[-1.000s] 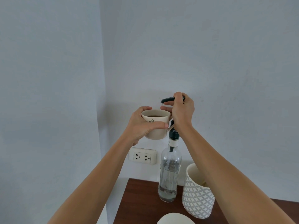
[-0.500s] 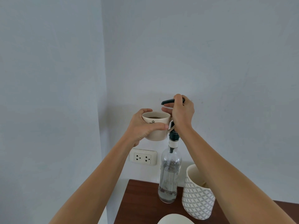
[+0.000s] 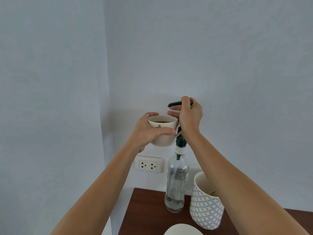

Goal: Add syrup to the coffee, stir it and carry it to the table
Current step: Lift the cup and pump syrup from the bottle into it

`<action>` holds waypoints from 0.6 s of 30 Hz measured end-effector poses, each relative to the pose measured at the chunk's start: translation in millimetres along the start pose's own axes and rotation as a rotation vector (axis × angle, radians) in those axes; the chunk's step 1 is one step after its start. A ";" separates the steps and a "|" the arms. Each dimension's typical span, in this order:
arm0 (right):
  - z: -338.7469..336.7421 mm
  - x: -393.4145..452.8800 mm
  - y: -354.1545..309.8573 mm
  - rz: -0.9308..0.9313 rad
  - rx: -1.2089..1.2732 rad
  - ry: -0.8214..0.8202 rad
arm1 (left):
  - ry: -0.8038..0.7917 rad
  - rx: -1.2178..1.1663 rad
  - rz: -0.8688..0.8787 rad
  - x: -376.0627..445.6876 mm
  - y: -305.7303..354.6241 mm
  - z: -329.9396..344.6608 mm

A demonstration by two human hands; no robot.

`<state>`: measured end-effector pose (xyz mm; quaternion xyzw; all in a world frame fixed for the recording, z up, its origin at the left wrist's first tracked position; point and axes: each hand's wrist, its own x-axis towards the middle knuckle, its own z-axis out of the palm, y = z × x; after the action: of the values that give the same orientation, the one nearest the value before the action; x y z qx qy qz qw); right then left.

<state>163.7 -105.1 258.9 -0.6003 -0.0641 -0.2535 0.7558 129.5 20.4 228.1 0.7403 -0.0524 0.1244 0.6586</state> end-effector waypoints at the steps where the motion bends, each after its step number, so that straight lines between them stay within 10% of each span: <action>1: 0.0 0.1 0.0 -0.002 0.000 0.000 | 0.000 0.001 0.002 0.1 0.3 -0.1; 18: -0.1 -0.3 0.8 -0.003 -0.019 0.000 | -0.003 0.005 -0.010 1.8 -0.5 -0.8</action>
<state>163.8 -105.0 258.0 -0.6072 -0.0627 -0.2551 0.7498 131.3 21.3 228.2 0.7424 -0.0494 0.1199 0.6573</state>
